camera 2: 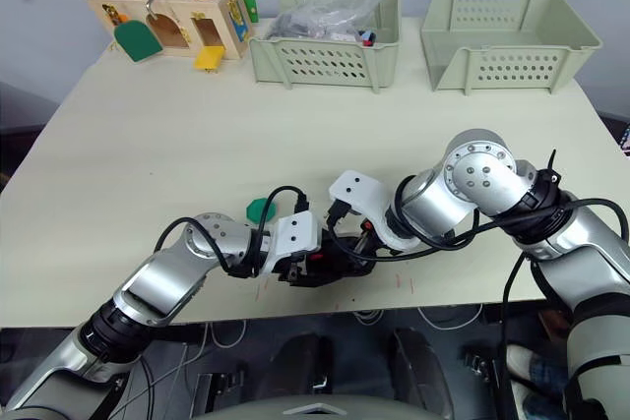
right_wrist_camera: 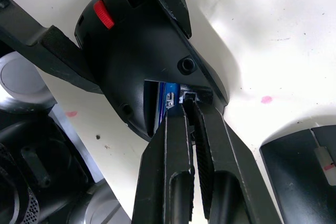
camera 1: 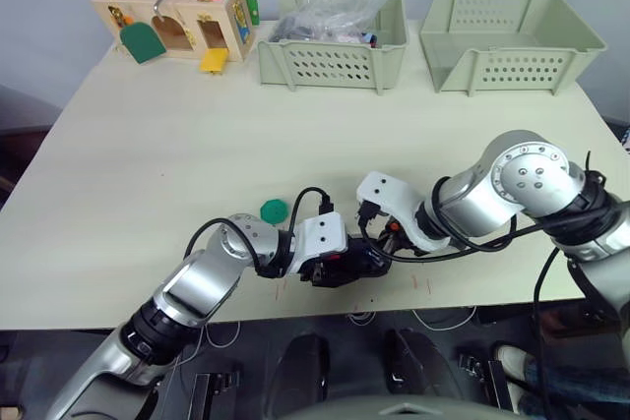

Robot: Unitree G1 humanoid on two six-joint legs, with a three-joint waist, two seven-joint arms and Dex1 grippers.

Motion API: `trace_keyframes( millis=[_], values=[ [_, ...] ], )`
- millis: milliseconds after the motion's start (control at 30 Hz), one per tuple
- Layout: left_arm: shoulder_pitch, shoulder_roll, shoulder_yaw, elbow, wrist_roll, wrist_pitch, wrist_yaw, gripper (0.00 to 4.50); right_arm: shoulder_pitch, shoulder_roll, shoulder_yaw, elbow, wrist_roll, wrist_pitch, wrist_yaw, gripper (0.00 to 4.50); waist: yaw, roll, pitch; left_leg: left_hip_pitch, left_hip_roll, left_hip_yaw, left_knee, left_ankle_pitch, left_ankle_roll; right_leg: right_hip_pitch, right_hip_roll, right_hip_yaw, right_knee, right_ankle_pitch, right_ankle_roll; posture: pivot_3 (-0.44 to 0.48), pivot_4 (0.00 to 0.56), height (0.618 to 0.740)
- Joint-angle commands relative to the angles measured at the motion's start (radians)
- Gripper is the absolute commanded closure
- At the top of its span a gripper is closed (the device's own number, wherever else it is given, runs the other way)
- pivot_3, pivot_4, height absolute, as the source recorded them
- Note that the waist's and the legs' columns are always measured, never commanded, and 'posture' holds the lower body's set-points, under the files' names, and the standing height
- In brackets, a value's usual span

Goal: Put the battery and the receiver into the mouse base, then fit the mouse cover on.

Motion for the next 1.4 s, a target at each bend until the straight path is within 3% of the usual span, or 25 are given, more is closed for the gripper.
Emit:
trace_keyframes(
  millis=[33,633,933,1400],
  values=[
    [0.018,0.013,-0.027,0.038,0.032,0.023,0.004,1.63,0.027,0.022,0.028,-0.025,0.033,0.028,0.040,4.50,0.000,0.000,0.000,0.000,0.000,0.000,0.000,0.000,0.000,0.000,0.000,0.000,0.000,0.000,0.000,0.000,0.150,0.740],
    [0.022,0.016,-0.018,0.035,0.029,0.032,0.005,1.63,0.060,0.043,-0.042,-0.016,-0.016,0.052,0.089,4.50,-0.001,0.000,0.000,0.000,0.000,0.000,0.000,0.000,0.000,0.000,0.000,0.000,0.000,0.000,0.000,0.000,0.150,0.740],
    [0.016,0.014,-0.018,0.041,0.029,0.033,0.002,1.63,0.086,-0.019,-0.048,-0.018,0.106,-0.028,0.006,4.50,-0.001,0.000,0.000,0.000,0.000,0.000,0.000,0.000,0.000,0.000,0.000,0.000,0.000,0.000,0.000,0.000,0.150,0.740],
    [0.019,0.017,-0.019,0.035,0.030,0.030,0.002,1.63,0.068,0.063,-0.064,-0.050,-0.148,0.089,0.130,4.50,-0.001,0.000,-0.001,0.001,0.000,0.000,0.000,0.000,0.000,0.000,0.000,0.000,0.000,0.000,0.000,0.000,0.150,0.740]
  ],
)
